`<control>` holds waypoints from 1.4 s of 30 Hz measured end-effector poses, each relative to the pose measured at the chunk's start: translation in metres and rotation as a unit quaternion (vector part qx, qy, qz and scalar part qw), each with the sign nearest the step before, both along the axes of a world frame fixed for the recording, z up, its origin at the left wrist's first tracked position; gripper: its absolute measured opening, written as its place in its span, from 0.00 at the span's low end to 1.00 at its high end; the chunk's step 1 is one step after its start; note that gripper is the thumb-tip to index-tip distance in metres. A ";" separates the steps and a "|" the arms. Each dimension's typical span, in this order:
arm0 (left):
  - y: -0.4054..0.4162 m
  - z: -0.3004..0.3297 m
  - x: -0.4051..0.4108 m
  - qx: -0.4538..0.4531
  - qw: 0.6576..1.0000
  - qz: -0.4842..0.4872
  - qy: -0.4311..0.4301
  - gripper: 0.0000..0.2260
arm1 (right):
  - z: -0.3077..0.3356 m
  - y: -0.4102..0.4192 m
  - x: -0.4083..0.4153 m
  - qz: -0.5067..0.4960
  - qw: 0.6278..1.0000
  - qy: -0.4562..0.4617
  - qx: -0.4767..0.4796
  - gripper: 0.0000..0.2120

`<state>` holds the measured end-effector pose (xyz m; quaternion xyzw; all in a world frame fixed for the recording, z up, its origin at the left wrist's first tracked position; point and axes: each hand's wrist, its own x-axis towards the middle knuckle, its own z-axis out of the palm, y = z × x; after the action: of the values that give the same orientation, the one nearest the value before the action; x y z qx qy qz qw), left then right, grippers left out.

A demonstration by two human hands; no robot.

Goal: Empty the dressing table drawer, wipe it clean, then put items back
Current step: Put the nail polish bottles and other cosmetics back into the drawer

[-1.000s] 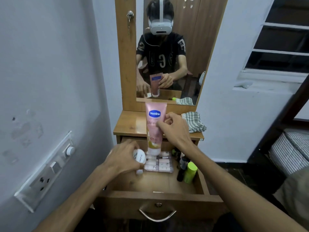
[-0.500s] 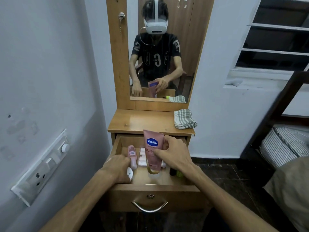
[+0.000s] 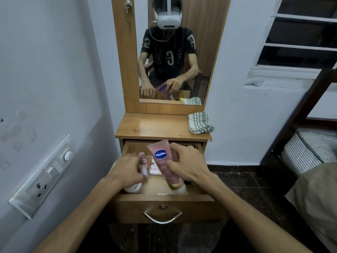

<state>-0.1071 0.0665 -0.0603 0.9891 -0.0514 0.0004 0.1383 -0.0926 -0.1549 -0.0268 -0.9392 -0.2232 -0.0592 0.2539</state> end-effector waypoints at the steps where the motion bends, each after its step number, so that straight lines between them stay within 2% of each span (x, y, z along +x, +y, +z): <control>1: 0.000 0.005 -0.001 -0.051 0.998 0.019 -0.014 0.12 | 0.002 0.001 0.002 0.026 0.999 0.009 -0.022 0.06; 3: 0.000 0.012 0.000 -0.146 0.987 0.055 -0.035 0.05 | 0.005 0.006 0.007 0.073 0.993 0.051 -0.071 0.07; 4: 0.002 0.014 0.001 -0.197 0.977 0.071 -0.036 0.05 | 0.006 0.008 0.008 0.093 0.988 0.075 -0.096 0.06; 6: 0.007 0.016 0.003 -0.283 0.955 0.087 -0.014 0.11 | 0.005 0.014 0.011 0.121 0.976 0.116 -0.137 0.01; 7: 0.009 0.016 0.004 -0.310 0.947 0.086 0.007 0.12 | 0.003 0.017 0.012 0.130 0.970 0.132 -0.155 0.04; 11: 0.018 0.007 0.006 -0.307 0.947 0.017 0.093 0.13 | -0.006 0.029 0.008 0.149 0.940 0.199 -0.235 0.11; 15: 0.019 -0.008 0.007 -0.252 0.954 -0.031 0.161 0.11 | -0.014 0.034 0.010 0.132 0.932 0.229 -0.249 0.15; 16: 0.018 -0.011 0.008 -0.244 0.954 -0.031 0.169 0.10 | -0.016 0.036 0.011 0.132 0.933 0.230 -0.244 0.14; 18: 0.018 -0.014 0.008 -0.230 0.956 -0.028 0.179 0.08 | -0.019 0.037 0.013 0.128 0.936 0.235 -0.227 0.04; 21: 0.015 -0.015 0.009 -0.202 0.963 -0.021 0.179 0.04 | -0.025 0.036 0.014 0.112 0.951 0.231 -0.174 0.15; 23: 0.014 -0.015 0.009 -0.191 0.969 -0.009 0.158 0.02 | -0.030 0.035 0.012 0.101 0.960 0.221 -0.141 0.17; 26: 0.013 -0.013 0.007 -0.186 0.973 -0.004 0.138 0.01 | -0.038 0.033 0.008 0.089 0.967 0.210 -0.115 0.17; 31: 0.011 -0.009 -0.002 -0.196 0.969 -0.014 0.151 0.04 | -0.042 0.021 -0.003 0.062 0.982 0.172 -0.050 0.16; 36: 0.008 -0.002 -0.013 -0.194 0.970 -0.024 0.142 0.04 | -0.038 0.002 -0.022 0.026 0.991 0.122 0.041 0.09; 42: 0.007 0.011 -0.030 -0.212 0.971 -0.006 0.111 0.04 | -0.029 -0.033 -0.040 -0.066 0.986 0.069 0.135 0.06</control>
<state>-0.1371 0.0735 -0.0488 0.9307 -0.0406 -0.0997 0.3497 -0.1322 -0.1875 -0.0555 -0.9108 -0.1326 -0.0401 0.3889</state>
